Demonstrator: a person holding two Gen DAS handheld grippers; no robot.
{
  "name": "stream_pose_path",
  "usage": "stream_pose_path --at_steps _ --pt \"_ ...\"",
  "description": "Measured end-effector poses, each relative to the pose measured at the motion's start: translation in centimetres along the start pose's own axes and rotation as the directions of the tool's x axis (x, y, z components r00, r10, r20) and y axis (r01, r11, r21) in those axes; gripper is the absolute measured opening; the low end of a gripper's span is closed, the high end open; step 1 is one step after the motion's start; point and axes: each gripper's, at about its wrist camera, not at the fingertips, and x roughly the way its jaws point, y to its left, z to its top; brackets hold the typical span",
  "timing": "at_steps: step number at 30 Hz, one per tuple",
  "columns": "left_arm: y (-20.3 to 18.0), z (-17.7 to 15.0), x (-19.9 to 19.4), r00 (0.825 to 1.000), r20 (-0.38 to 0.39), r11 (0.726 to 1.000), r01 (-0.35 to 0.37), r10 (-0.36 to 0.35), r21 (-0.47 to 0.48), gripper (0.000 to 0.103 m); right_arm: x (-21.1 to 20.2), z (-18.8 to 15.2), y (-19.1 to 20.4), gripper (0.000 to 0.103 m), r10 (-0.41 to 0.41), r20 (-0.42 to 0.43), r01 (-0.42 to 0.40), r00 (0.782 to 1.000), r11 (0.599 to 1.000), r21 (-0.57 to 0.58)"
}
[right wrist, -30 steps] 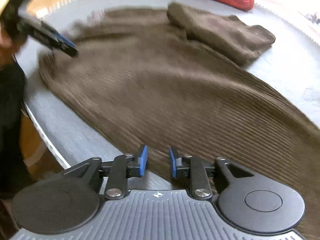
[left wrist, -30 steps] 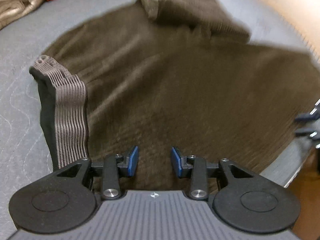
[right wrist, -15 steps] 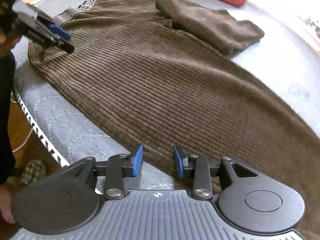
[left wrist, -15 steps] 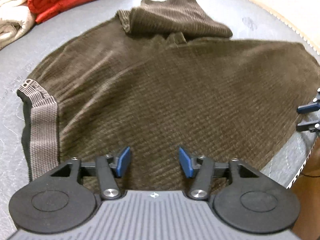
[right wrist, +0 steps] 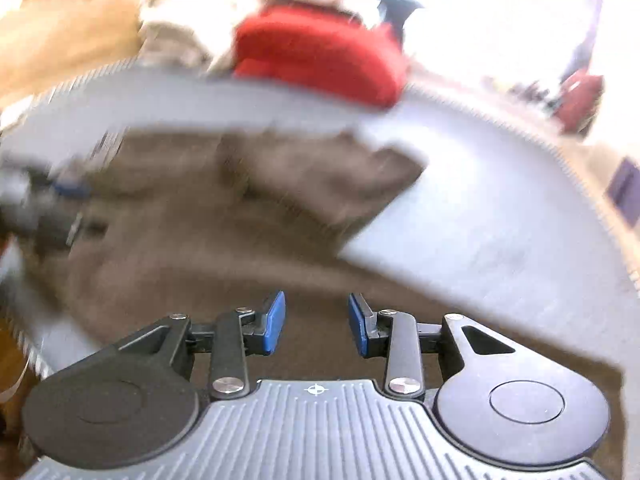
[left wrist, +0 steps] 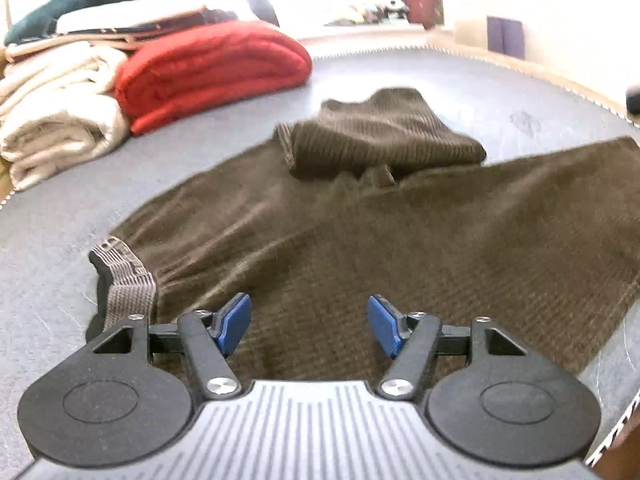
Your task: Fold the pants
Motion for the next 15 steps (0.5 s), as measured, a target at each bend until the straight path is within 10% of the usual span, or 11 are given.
stream_pose_path --at_steps 15 --pt "-1.4 1.5 -1.5 0.998 -0.048 0.995 -0.033 0.028 -0.093 0.073 -1.1 12.1 -13.3 0.053 -0.055 0.342 -0.066 0.938 0.941 0.332"
